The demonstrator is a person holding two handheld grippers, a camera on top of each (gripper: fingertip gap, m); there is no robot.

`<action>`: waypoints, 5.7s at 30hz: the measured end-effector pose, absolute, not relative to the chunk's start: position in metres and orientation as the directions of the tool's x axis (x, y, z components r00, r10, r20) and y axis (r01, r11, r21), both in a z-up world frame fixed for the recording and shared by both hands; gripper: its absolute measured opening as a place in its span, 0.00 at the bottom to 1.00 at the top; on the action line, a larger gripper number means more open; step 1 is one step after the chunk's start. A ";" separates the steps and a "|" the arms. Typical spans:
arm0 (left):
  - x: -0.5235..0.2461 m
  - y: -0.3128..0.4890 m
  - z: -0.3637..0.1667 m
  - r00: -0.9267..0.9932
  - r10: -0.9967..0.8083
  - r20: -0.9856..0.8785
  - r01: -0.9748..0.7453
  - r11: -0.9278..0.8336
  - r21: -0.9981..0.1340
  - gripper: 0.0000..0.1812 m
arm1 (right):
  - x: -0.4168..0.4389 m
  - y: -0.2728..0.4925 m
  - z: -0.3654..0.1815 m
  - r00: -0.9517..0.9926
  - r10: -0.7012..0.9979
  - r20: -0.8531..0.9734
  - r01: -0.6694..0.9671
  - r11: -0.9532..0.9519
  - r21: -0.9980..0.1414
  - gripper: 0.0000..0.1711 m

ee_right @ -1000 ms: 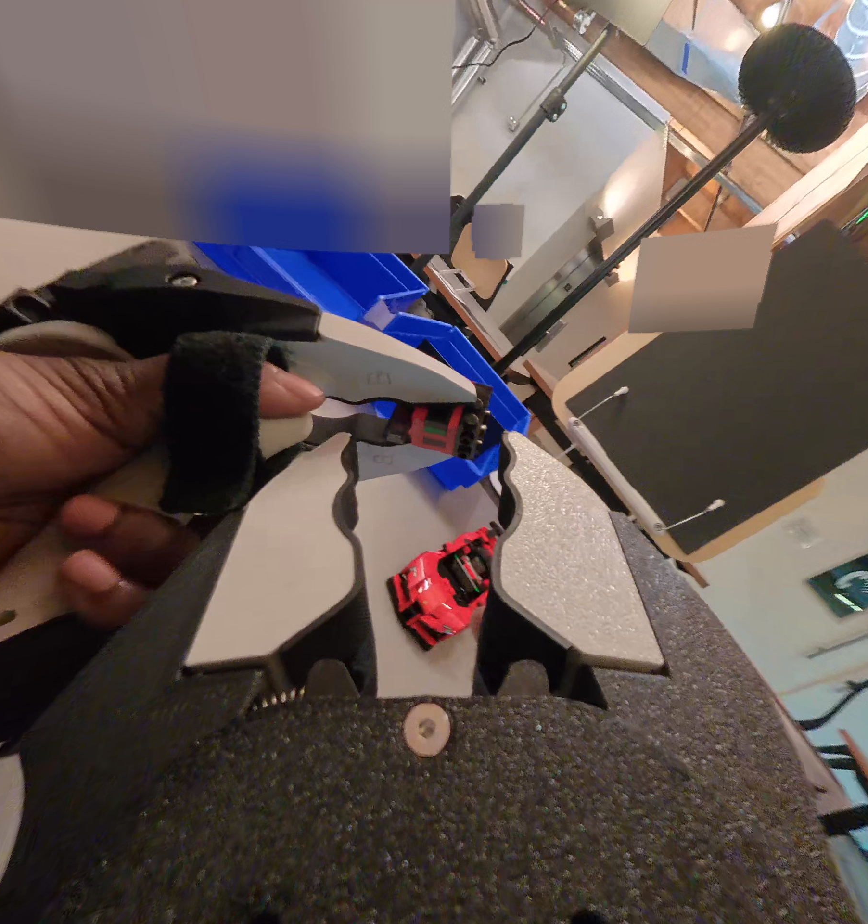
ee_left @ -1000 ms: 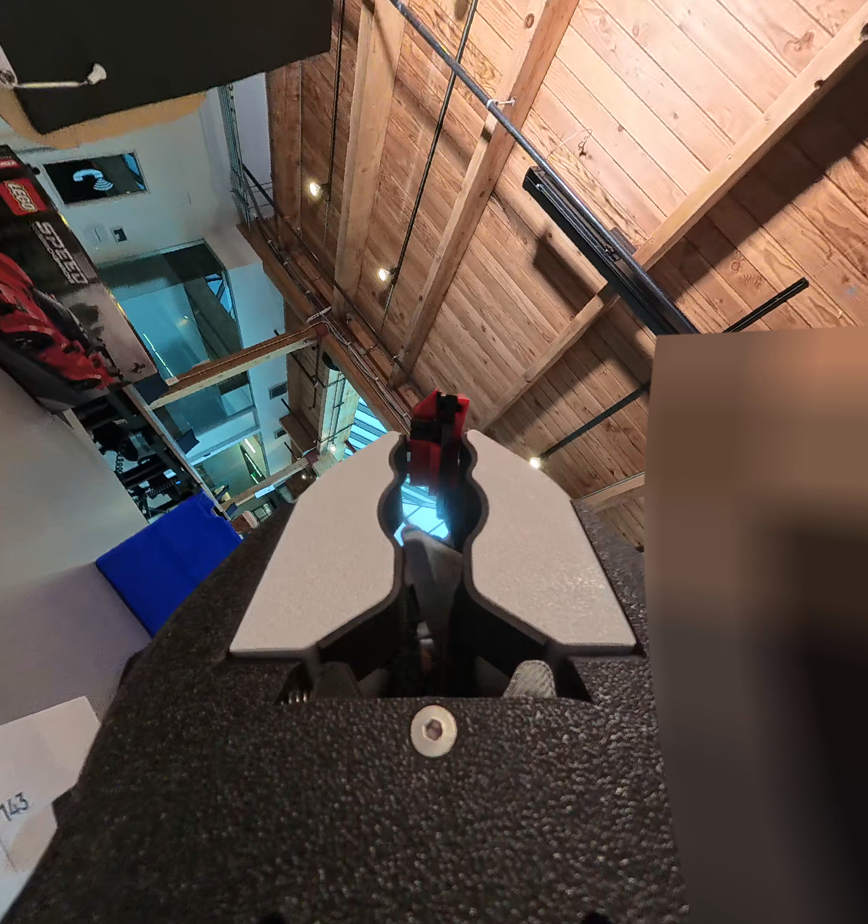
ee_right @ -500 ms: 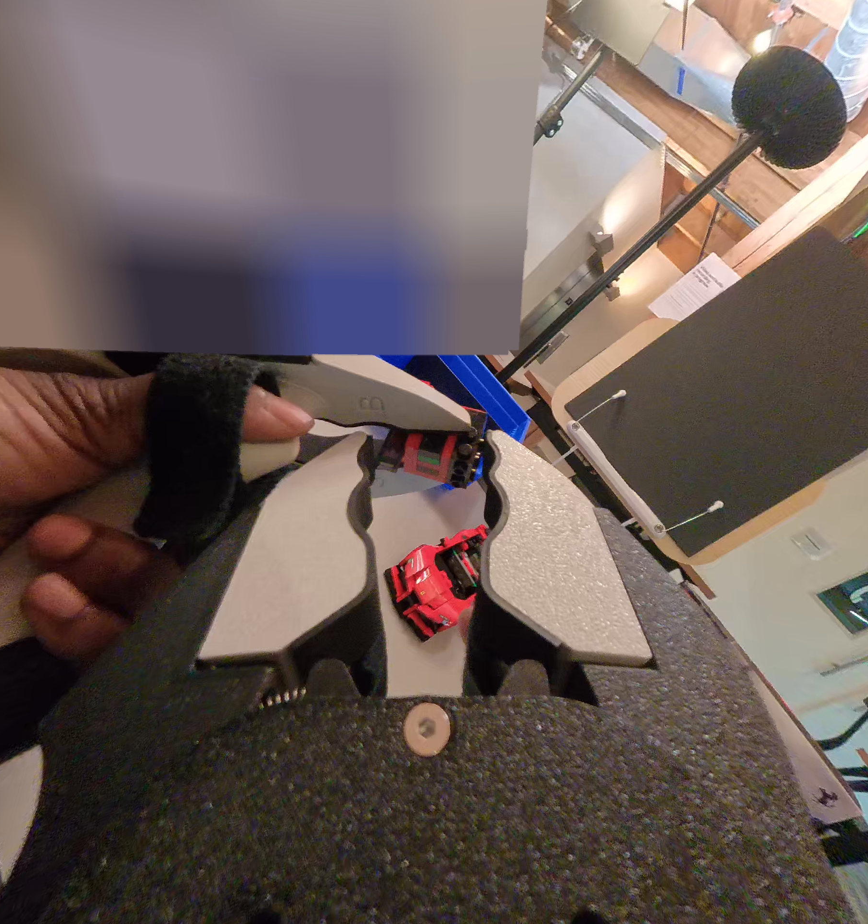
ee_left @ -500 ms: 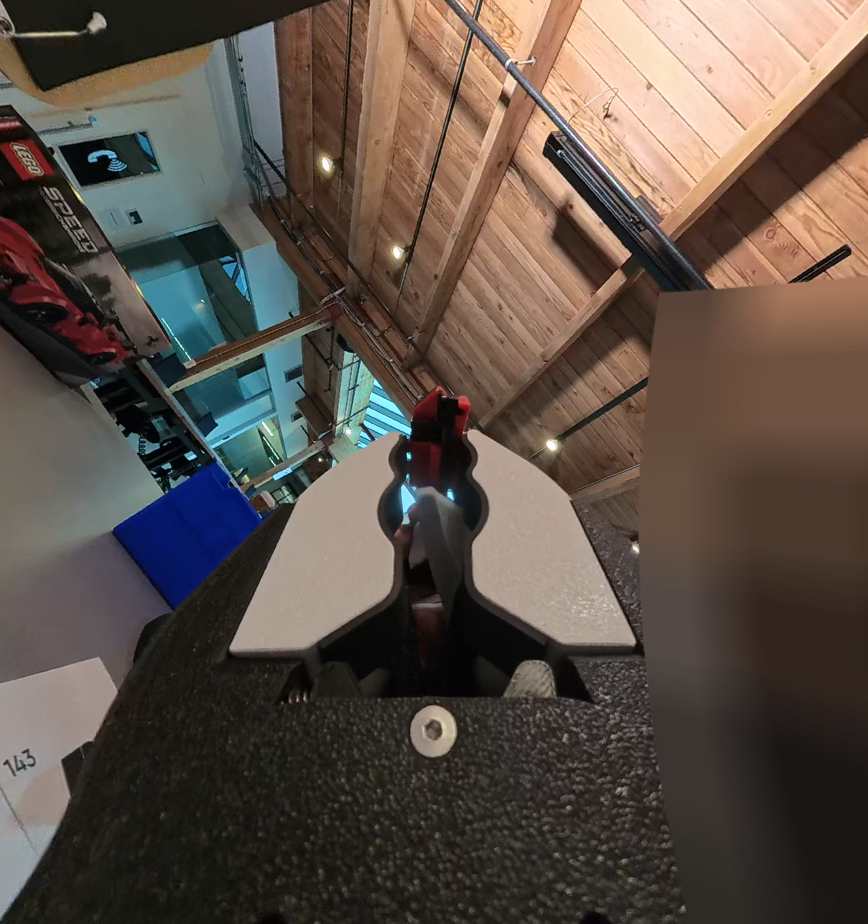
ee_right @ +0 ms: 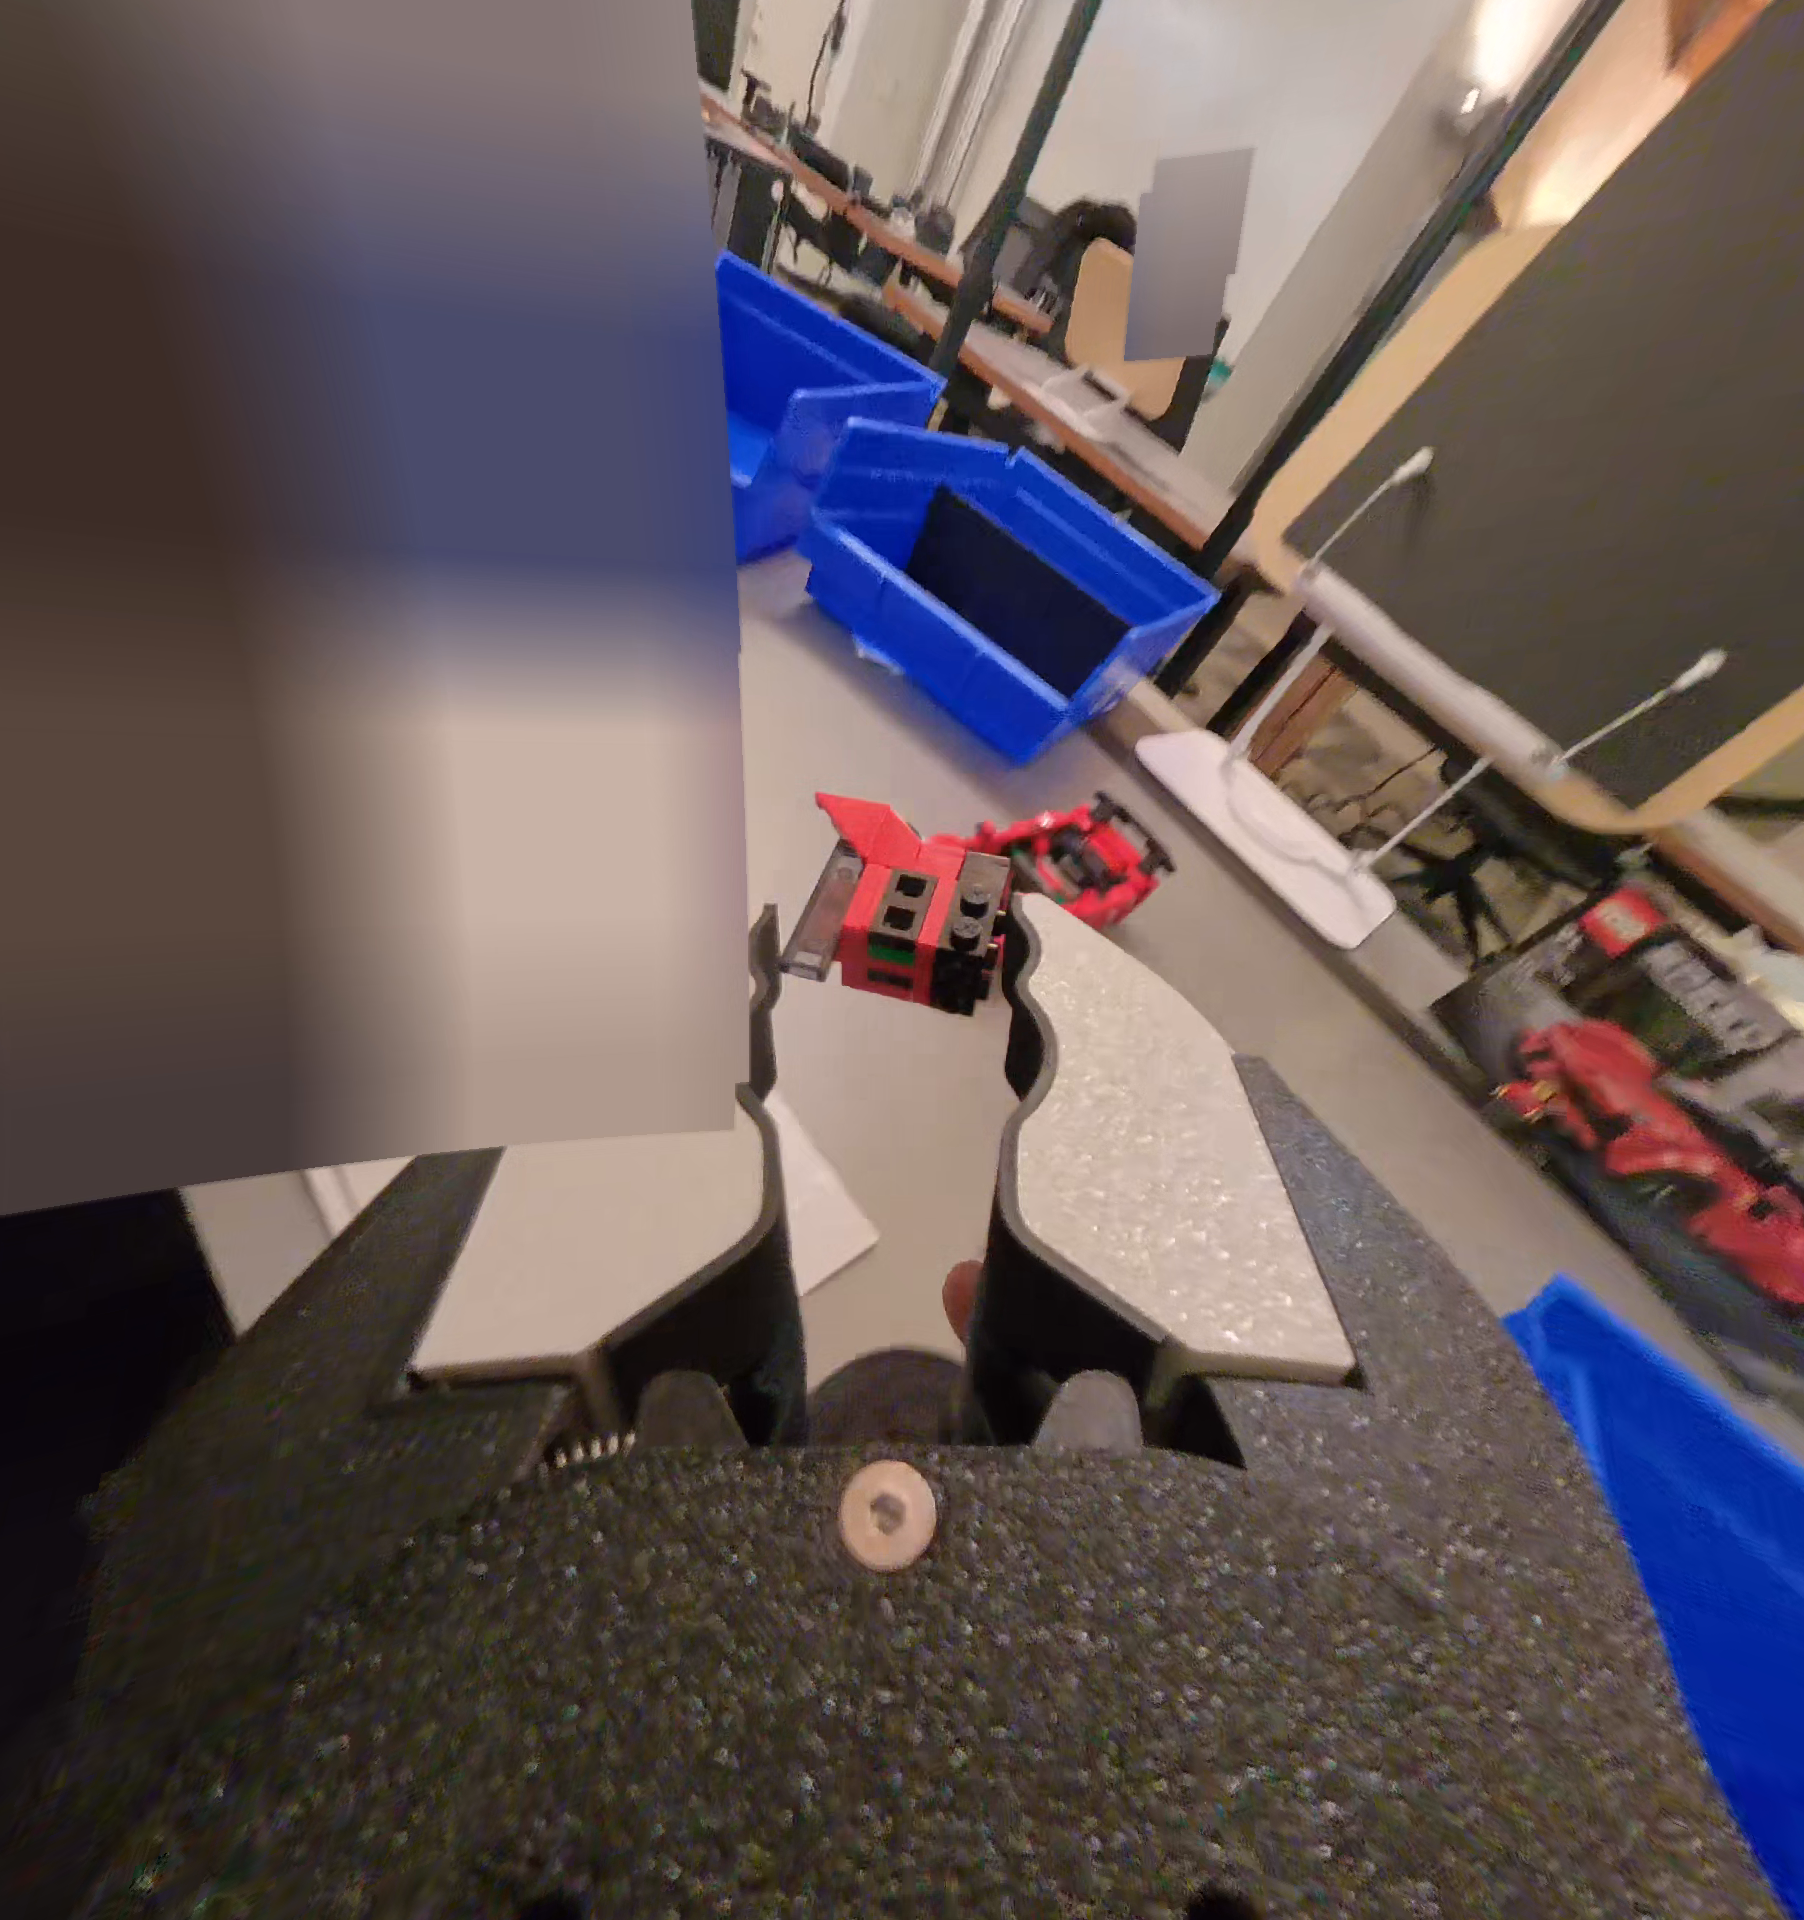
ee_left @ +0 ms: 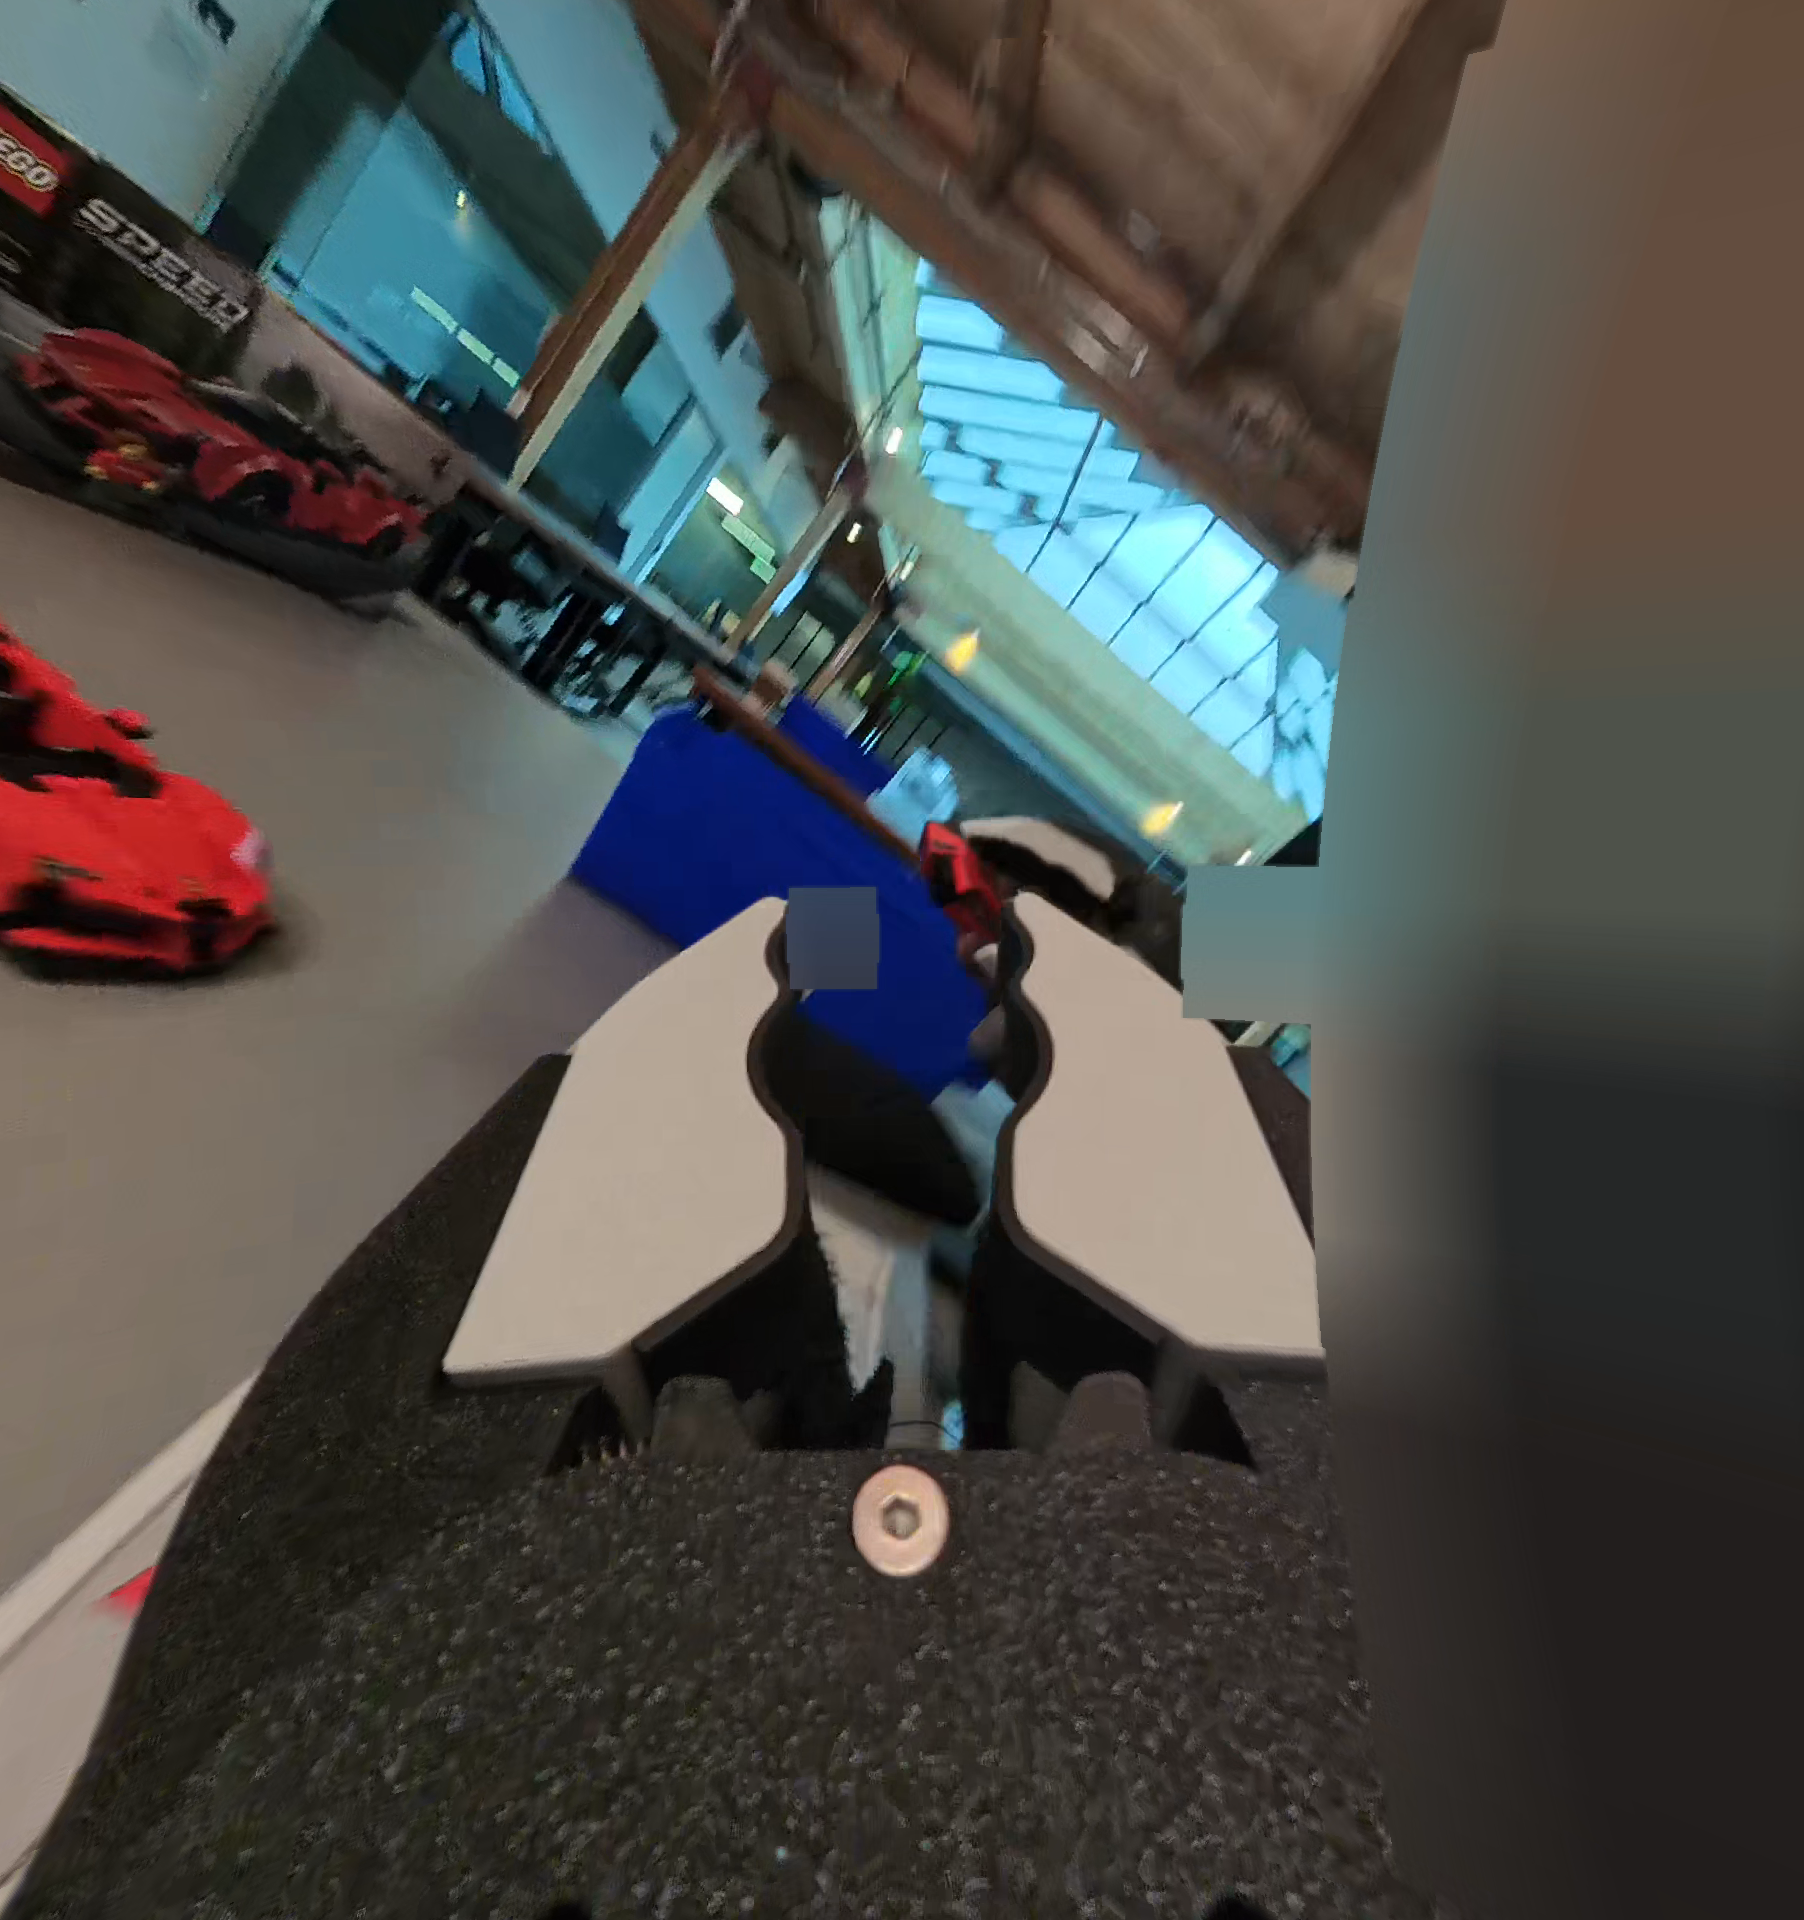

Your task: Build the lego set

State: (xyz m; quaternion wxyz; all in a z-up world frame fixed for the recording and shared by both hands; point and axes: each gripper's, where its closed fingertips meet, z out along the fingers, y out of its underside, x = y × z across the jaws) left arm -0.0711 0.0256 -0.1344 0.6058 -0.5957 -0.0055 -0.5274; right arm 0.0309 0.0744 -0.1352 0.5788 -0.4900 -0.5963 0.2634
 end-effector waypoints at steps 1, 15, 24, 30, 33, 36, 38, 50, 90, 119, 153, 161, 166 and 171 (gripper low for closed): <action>-0.073 0.022 -0.140 0.500 -0.628 0.597 0.579 -0.270 -0.769 0.19 | 0.035 0.073 -0.142 0.151 0.904 0.400 0.292 0.346 -0.892 0.24; -0.040 -0.015 -0.212 0.667 -0.726 0.168 -0.177 -0.374 -0.910 0.15 | 0.038 0.019 -0.237 -0.206 0.978 0.046 0.565 0.157 -0.810 0.24; -0.034 -0.034 -0.227 0.606 -0.780 0.153 -0.270 -0.383 -0.883 0.17 | -0.006 -0.002 -0.259 -0.498 0.863 -0.089 0.632 0.291 -0.718 0.24; -0.034 -0.035 -0.233 0.607 -0.780 0.152 -0.291 -0.396 -0.871 0.18 | -0.009 0.001 -0.268 -0.554 0.826 -0.103 0.654 0.356 -0.667 0.27; -0.031 -0.035 -0.235 0.605 -0.783 0.144 -0.309 -0.398 -0.864 0.18 | -0.002 0.004 -0.270 -0.565 0.820 -0.091 0.660 0.383 -0.646 0.31; -0.032 -0.036 -0.235 0.612 -0.778 0.143 -0.334 -0.418 -0.845 0.19 | 0.006 0.012 -0.260 -0.531 0.845 -0.067 0.653 0.357 -0.668 0.31; -0.033 -0.036 -0.231 0.620 -0.772 0.137 -0.350 -0.429 -0.833 0.20 | 0.017 0.021 -0.251 -0.489 0.872 -0.038 0.650 0.334 -0.683 0.31; -0.022 -0.013 -0.229 0.531 -0.842 0.099 -0.528 -0.419 -0.738 0.29 | 0.075 0.046 -0.253 -0.298 0.954 0.029 0.704 0.241 -0.668 0.28; -0.017 -0.015 -0.241 0.591 -0.806 0.015 -0.480 -0.367 -0.796 0.26 | 0.039 0.048 -0.248 -0.107 0.910 -0.401 0.797 -0.163 -0.582 0.21; -0.012 0.016 -0.151 0.643 -0.551 -0.532 -0.486 0.244 -0.840 0.30 | -0.012 0.020 -0.134 -0.396 0.460 -0.794 0.356 -0.720 -0.595 0.10; -0.003 -0.016 -0.124 0.468 -0.880 -0.081 0.076 0.132 -0.988 0.14 | -0.001 -0.023 -0.131 -0.469 0.866 0.175 0.174 0.285 -0.943 0.34; 0.002 -0.018 -0.134 0.439 -0.898 -0.039 0.085 0.085 -0.993 0.14 | -0.005 -0.023 -0.128 -0.459 0.878 0.133 0.139 0.219 -0.966 0.21; 0.004 -0.016 -0.138 0.433 -0.900 -0.051 0.046 0.079 -0.996 0.14 | -0.005 -0.023 -0.138 -0.461 0.882 0.091 0.198 0.203 -0.959 0.22; 0.007 -0.015 -0.144 0.426 -0.902 -0.072 -0.006 0.077 -0.997 0.14 | -0.001 -0.022 -0.142 -0.463 0.884 0.068 0.209 0.184 -0.960 0.18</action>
